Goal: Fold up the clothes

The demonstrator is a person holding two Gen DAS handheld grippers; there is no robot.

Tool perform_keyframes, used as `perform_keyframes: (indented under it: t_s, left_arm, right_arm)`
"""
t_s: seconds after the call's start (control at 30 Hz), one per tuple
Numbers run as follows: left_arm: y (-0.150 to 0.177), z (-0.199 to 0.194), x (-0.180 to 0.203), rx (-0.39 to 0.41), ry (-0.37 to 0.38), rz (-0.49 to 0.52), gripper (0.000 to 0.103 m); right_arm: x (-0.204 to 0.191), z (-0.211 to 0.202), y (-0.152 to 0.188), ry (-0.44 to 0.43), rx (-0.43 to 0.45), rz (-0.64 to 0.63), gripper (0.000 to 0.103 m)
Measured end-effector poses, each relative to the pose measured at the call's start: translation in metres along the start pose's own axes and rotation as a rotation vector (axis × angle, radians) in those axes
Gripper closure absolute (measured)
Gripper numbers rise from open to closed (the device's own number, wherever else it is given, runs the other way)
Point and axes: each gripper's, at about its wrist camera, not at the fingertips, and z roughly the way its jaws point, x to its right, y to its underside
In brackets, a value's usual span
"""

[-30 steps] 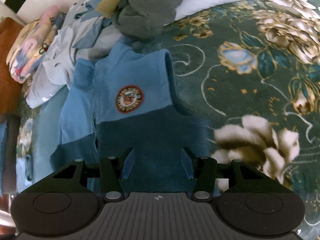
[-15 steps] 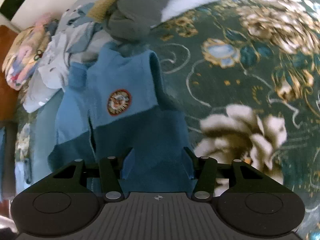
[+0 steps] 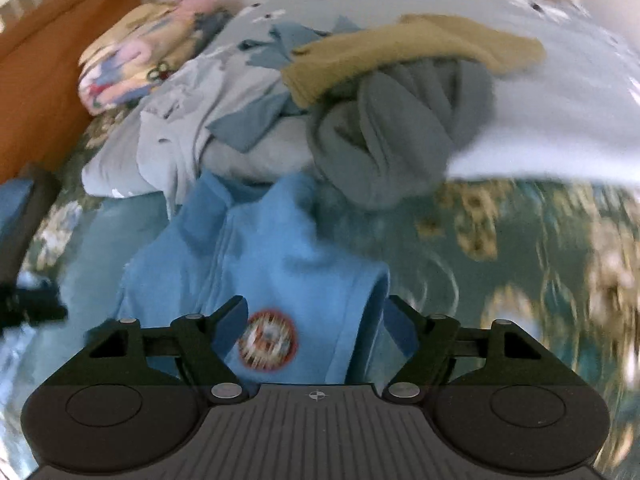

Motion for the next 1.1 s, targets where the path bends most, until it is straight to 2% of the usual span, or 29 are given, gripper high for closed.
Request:
perform_keyframes:
  t_s: [0.1, 0.2, 0.3, 0.37, 0.5, 0.6, 0.7, 0.87, 0.97, 1.03, 1.1]
  left_arm:
    - [-0.033, 0.027, -0.001, 0.001, -0.017, 0.056, 0.007]
    - [-0.057, 0.059, -0.002, -0.022, -0.006, 0.060, 0.007]
    - [-0.072, 0.091, -0.002, -0.049, 0.027, 0.042, 0.008]
    - [-0.080, 0.108, -0.002, -0.066, 0.024, 0.046, 0.010]
    - [-0.092, 0.134, -0.009, -0.106, 0.061, 0.022, 0.019]
    - [-0.099, 0.147, -0.019, -0.121, 0.102, -0.031, 0.022]
    - [-0.104, 0.161, -0.023, -0.145, 0.088, -0.032, 0.022]
    - [-0.111, 0.183, -0.028, -0.173, 0.092, -0.074, 0.025]
    - [-0.115, 0.189, -0.029, -0.175, 0.097, -0.117, 0.045]
    - [-0.117, 0.190, -0.028, -0.177, 0.092, -0.132, 0.065]
    - [-0.117, 0.189, -0.027, -0.179, 0.087, -0.136, 0.074]
  right_arm:
    - [0.002, 0.022, -0.022, -0.032, -0.025, -0.030, 0.030]
    - [0.000, 0.043, -0.037, -0.059, -0.051, -0.060, 0.030]
    - [0.004, 0.065, -0.047, -0.084, -0.089, -0.050, 0.039]
    - [0.011, 0.080, -0.052, -0.121, -0.131, -0.021, 0.047]
    - [0.027, 0.101, -0.057, -0.145, -0.176, 0.051, 0.052]
    - [0.041, 0.108, -0.063, -0.208, -0.182, 0.127, 0.052]
    - [0.052, 0.119, -0.068, -0.280, -0.198, 0.224, 0.052]
    - [0.056, 0.140, -0.078, -0.310, -0.211, 0.308, 0.052]
    - [0.053, 0.152, -0.082, -0.307, -0.226, 0.330, 0.055]
    - [0.051, 0.156, -0.082, -0.294, -0.227, 0.336, 0.066]
    - [0.049, 0.157, -0.083, -0.280, -0.225, 0.347, 0.079]
